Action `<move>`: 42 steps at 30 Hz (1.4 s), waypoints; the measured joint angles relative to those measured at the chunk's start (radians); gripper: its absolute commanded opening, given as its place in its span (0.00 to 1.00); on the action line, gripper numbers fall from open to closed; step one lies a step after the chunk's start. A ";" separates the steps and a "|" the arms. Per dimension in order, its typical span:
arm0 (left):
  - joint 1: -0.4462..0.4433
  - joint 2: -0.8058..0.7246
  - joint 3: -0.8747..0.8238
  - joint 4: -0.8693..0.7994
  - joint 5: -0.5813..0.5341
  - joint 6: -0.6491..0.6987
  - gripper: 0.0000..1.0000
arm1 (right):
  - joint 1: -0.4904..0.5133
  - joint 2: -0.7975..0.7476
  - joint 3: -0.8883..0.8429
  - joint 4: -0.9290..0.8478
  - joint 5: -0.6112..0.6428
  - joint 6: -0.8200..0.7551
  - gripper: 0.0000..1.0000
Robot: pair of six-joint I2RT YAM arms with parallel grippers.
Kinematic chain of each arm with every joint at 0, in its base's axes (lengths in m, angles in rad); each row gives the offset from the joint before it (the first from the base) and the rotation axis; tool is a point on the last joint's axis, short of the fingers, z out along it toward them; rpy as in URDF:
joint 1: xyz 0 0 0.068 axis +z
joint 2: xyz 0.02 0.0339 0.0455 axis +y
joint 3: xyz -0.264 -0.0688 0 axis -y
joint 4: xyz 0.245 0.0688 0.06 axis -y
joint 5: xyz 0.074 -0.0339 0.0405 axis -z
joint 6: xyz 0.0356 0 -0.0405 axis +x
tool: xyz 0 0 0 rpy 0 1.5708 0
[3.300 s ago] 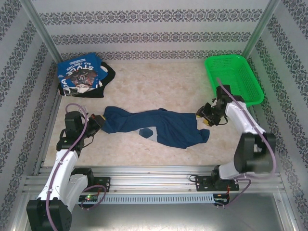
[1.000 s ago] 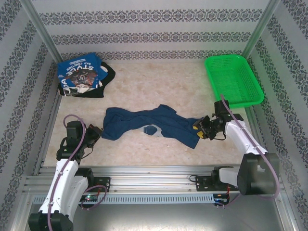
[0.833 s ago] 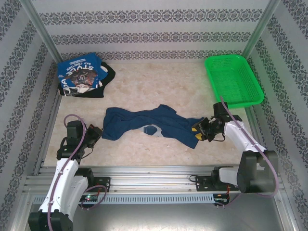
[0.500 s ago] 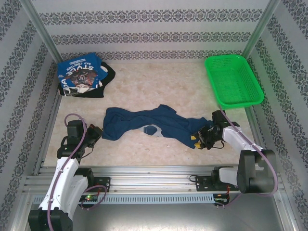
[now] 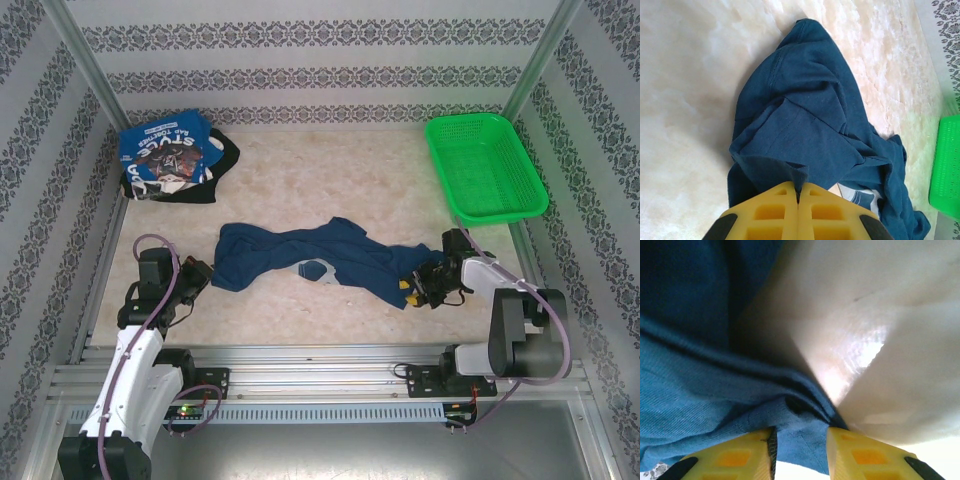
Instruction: Fold and stack the t-shirts
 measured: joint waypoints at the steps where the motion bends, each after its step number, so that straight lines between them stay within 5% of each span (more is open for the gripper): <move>1: 0.000 0.000 0.000 0.000 0.000 0.000 0.00 | 0.000 0.004 0.000 0.005 0.002 -0.002 0.22; 7: 0.000 0.000 0.011 -0.001 -0.001 0.005 0.00 | -0.007 0.011 0.005 0.015 0.026 -0.018 0.00; 26: 0.000 0.031 0.049 0.013 -0.008 0.027 0.00 | -0.033 -0.240 0.186 -0.177 0.040 -0.132 0.00; 42: -0.010 0.019 0.049 0.015 -0.008 0.026 0.00 | -0.007 -0.342 -0.073 -0.345 0.056 -0.238 0.00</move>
